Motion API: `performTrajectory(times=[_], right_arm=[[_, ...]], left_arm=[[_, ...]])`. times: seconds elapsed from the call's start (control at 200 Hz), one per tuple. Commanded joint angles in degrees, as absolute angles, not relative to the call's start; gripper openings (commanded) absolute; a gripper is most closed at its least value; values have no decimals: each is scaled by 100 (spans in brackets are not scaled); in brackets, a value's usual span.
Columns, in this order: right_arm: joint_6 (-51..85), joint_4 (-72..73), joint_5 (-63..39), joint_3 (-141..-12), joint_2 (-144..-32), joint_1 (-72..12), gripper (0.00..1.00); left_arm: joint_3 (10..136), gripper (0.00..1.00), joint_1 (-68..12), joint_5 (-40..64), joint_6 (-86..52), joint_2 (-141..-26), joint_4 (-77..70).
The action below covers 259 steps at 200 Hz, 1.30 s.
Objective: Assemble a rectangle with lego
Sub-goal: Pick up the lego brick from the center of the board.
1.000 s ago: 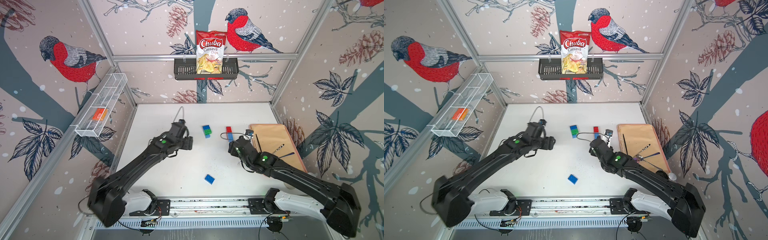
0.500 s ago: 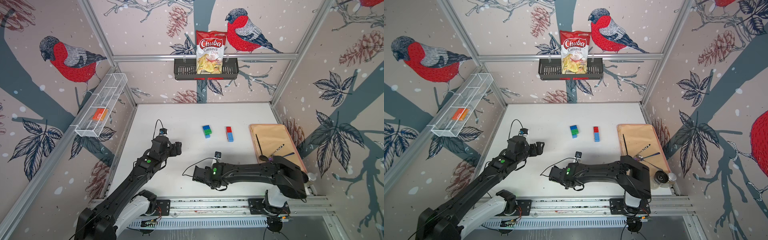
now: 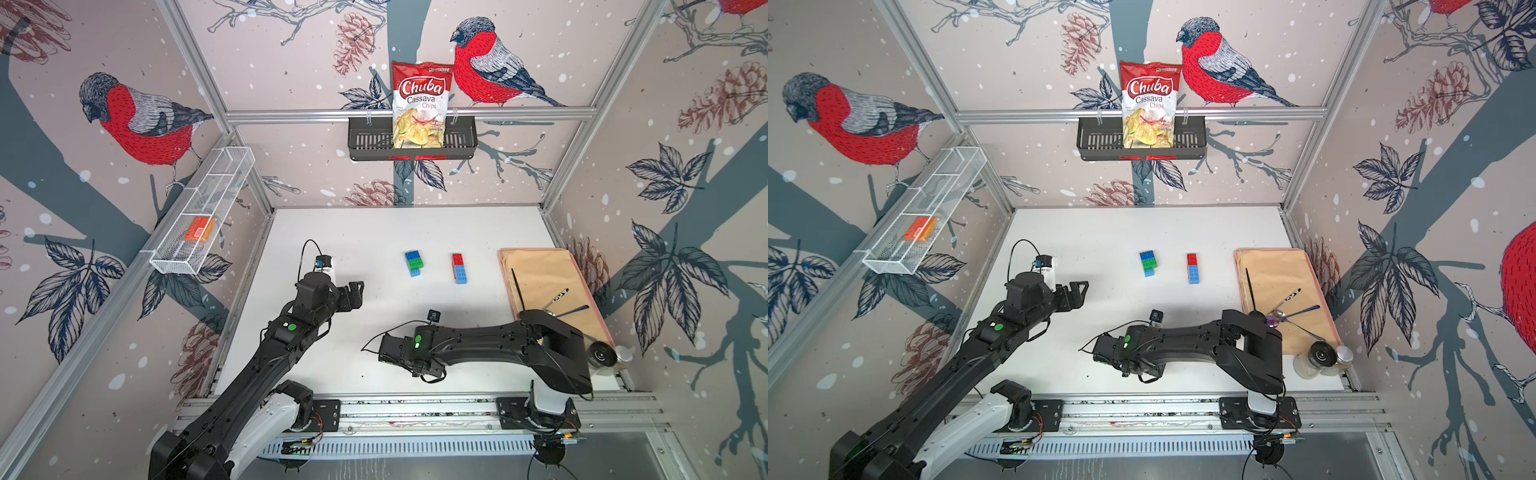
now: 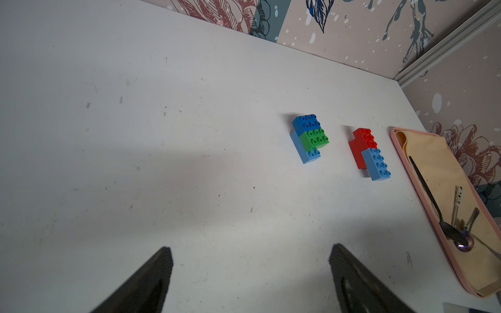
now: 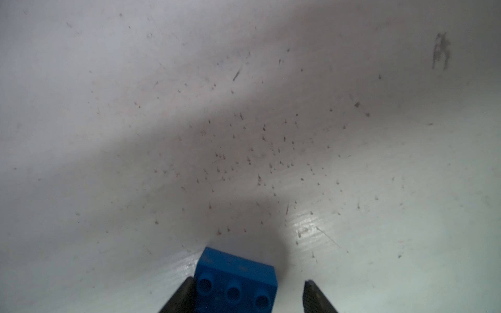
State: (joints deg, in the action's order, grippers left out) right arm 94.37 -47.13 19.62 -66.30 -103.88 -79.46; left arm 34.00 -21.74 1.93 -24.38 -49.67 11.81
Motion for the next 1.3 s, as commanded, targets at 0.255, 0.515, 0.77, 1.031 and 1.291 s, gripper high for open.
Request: performTrajectory(times=[0.255, 0.515, 0.77, 1.031, 1.291], right_arm=[[9249, -4249, 1615, -6440, -10472, -7851, 64], [8881, -4701, 1962, -6664, -10450, -7831, 68], [7782, -4545, 2208, -6452, -10349, -7942, 69], [7273, -3956, 2378, -6253, -10368, -7972, 61], [7182, -3963, 2596, -6157, -10318, -7975, 36]], left_arm=[[3348, 91, -2153, 262, -2379, -4911, 976], [3340, 91, -2154, 228, -2381, -4939, 983], [3371, 91, -2154, 242, -2369, -5040, 971], [3357, 91, -2153, 220, -2363, -5115, 993], [3357, 91, -2153, 199, -2371, -5186, 1011]])
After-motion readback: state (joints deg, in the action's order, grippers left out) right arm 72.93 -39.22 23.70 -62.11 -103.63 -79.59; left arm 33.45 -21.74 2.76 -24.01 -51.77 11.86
